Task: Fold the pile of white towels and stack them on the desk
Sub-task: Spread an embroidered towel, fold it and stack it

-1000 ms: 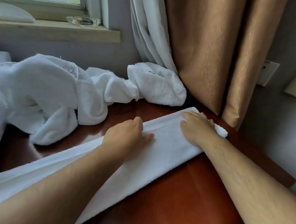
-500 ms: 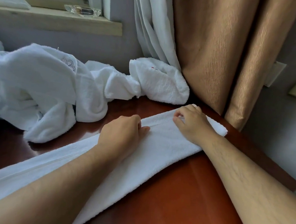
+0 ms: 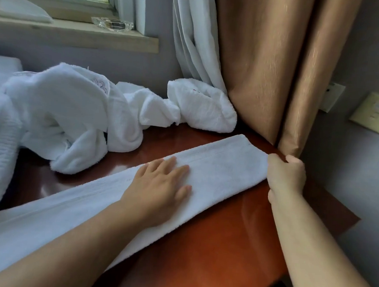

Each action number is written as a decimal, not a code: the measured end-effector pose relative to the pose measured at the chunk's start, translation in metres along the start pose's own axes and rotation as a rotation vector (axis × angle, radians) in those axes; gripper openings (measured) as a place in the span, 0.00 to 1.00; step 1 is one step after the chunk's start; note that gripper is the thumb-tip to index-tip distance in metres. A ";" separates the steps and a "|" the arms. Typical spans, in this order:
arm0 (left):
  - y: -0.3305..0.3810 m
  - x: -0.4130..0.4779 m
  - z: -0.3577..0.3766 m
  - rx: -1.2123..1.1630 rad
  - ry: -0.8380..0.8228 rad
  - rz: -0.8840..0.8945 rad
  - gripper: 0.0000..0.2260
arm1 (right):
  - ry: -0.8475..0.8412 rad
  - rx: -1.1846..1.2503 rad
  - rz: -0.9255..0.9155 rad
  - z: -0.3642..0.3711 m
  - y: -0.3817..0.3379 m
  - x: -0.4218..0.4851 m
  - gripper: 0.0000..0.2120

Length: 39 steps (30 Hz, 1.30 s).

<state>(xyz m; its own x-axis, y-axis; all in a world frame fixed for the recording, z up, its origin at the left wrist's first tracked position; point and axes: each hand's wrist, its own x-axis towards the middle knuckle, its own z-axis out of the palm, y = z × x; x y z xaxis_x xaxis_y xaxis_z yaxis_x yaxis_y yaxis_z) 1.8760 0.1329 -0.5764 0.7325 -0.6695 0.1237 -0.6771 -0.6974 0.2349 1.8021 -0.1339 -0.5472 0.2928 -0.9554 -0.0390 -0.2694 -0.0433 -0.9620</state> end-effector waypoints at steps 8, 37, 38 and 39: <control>0.004 -0.013 0.003 0.050 -0.014 0.020 0.29 | -0.135 0.729 0.451 -0.013 -0.015 -0.023 0.17; -0.113 -0.215 -0.160 -1.233 0.024 -0.559 0.16 | -0.815 -0.143 -1.479 0.017 -0.031 -0.352 0.05; -0.122 -0.236 -0.162 -1.207 0.020 -0.600 0.18 | -0.839 -0.150 -1.518 0.022 -0.030 -0.365 0.04; -0.129 -0.254 -0.163 -1.213 -0.005 -0.635 0.23 | -0.873 -0.165 -1.554 0.028 -0.028 -0.376 0.04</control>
<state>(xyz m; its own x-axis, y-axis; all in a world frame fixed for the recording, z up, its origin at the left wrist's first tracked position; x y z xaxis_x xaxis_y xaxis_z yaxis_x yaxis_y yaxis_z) 1.7884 0.4347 -0.4805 0.8888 -0.3241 -0.3239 0.2606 -0.2237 0.9392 1.7248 0.2351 -0.5128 0.6790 0.4001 0.6155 0.6351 -0.7406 -0.2193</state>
